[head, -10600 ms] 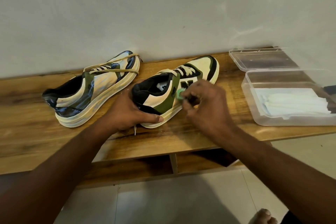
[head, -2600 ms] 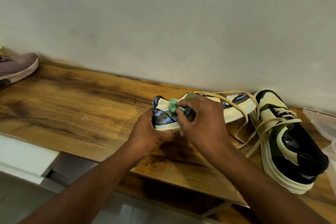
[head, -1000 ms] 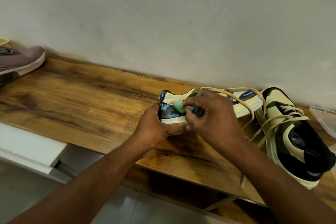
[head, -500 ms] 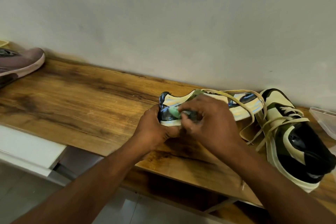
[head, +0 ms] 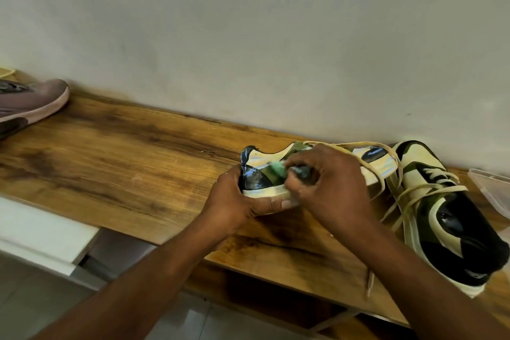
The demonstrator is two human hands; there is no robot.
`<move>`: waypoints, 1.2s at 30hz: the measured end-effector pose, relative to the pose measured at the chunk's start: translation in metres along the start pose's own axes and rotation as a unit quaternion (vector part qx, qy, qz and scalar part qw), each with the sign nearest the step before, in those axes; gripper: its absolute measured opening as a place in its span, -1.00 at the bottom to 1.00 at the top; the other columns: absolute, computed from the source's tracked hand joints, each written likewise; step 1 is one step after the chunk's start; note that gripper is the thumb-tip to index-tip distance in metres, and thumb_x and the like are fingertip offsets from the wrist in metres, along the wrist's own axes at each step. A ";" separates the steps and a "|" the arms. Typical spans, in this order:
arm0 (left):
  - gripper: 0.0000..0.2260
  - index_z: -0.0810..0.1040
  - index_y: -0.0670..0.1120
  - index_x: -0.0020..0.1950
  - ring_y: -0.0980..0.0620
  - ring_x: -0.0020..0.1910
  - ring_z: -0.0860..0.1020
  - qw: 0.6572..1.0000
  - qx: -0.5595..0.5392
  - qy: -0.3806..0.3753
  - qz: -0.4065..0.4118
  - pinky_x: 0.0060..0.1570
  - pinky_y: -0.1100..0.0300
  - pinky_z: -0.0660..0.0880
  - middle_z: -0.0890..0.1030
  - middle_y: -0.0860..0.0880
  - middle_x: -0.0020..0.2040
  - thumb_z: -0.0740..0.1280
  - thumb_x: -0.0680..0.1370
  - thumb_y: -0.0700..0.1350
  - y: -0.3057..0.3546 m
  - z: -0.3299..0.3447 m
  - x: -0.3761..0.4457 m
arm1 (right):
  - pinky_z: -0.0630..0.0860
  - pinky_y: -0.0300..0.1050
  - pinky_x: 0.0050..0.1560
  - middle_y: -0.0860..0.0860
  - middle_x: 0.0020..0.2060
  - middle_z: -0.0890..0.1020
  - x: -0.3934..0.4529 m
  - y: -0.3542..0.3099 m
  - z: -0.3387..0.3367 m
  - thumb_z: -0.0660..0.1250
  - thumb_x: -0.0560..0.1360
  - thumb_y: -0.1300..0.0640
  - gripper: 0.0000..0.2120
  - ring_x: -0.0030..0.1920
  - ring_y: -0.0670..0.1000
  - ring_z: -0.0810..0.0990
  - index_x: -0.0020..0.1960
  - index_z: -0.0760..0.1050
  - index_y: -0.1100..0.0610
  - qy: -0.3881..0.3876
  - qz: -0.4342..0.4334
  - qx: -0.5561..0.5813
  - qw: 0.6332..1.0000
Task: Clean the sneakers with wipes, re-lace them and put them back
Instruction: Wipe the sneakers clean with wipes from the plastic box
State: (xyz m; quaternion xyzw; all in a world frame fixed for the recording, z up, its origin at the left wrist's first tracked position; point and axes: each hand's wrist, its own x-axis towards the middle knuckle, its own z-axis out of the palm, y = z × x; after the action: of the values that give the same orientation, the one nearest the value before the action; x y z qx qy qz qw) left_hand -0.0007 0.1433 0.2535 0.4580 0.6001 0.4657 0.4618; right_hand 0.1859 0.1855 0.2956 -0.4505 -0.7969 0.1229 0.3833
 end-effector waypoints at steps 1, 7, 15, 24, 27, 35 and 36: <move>-0.23 0.62 -0.01 0.29 0.03 0.09 0.73 1.000 -0.004 -0.006 0.000 0.15 -0.03 0.67 0.76 0.06 0.10 0.79 0.12 -0.02 0.002 0.001 -0.002 | 0.63 0.04 -0.13 -0.12 -0.11 0.71 0.003 0.006 -0.004 0.52 0.40 0.08 -0.80 -0.13 -0.08 0.64 0.01 0.75 -0.08 0.018 0.021 -0.002 1.000; -0.39 0.62 -0.03 0.25 0.03 0.04 0.74 0.999 0.023 0.022 -0.009 0.08 -0.03 0.69 0.76 0.04 0.05 0.73 0.25 -0.13 -0.001 0.002 0.002 | 0.64 0.00 -0.18 -0.10 -0.10 0.69 -0.011 -0.014 0.011 0.53 0.47 0.13 -0.80 -0.16 -0.10 0.63 0.08 0.75 -0.02 -0.018 -0.026 0.026 0.999; -0.22 0.61 0.00 0.28 0.04 0.08 0.73 1.000 0.002 0.010 0.003 0.11 0.01 0.67 0.76 0.06 0.09 0.80 0.11 0.00 0.001 0.004 -0.003 | 0.64 0.03 -0.12 -0.07 -0.11 0.70 0.001 -0.003 0.002 0.53 0.43 0.18 -0.81 -0.16 -0.06 0.64 0.02 0.75 0.01 0.055 0.012 0.006 0.998; -0.69 0.61 0.07 0.15 0.10 -0.03 0.70 0.986 0.130 0.092 0.038 -0.08 0.20 0.62 0.73 0.06 -0.04 0.49 0.52 -0.27 0.002 0.014 -0.007 | 0.60 -0.01 -0.26 -0.05 -0.12 0.64 -0.017 -0.038 0.027 0.52 0.48 0.13 -0.83 -0.18 0.00 0.61 0.06 0.73 0.01 -0.015 -0.062 -0.040 0.997; -0.52 0.62 0.07 0.19 0.17 -0.01 0.71 0.994 0.076 0.074 0.035 0.00 0.16 0.66 0.75 0.11 0.01 0.67 0.34 -0.16 0.001 0.015 -0.008 | 0.60 0.01 -0.20 -0.07 -0.13 0.67 -0.008 -0.026 0.018 0.52 0.45 0.14 -0.83 -0.17 -0.03 0.62 0.04 0.74 0.01 0.031 -0.021 -0.027 0.999; -0.55 0.62 0.09 0.18 0.21 -0.04 0.70 0.994 0.068 0.087 0.017 -0.17 0.43 0.55 0.74 0.12 -0.02 0.66 0.36 -0.10 0.004 0.028 -0.015 | 0.64 -0.02 -0.15 -0.06 -0.11 0.71 -0.011 -0.027 0.017 0.53 0.45 0.18 -0.84 -0.15 -0.08 0.64 0.03 0.74 0.04 0.076 0.016 0.009 0.997; -0.73 0.62 0.05 0.13 0.22 -0.09 0.69 0.991 0.079 0.110 0.008 -0.27 0.47 0.50 0.72 0.08 -0.06 0.55 0.50 -0.18 0.006 0.029 -0.016 | 0.63 -0.06 -0.19 -0.05 -0.10 0.70 -0.016 -0.034 0.023 0.53 0.46 0.17 -0.83 -0.16 -0.06 0.64 0.05 0.73 0.04 0.056 -0.006 -0.003 0.998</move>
State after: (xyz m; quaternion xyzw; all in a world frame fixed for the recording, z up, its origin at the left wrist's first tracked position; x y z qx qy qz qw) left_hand 0.0314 0.1330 0.2577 0.4437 0.6785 0.4678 0.3521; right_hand 0.1527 0.1571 0.2903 -0.4531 -0.7774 0.0929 0.4263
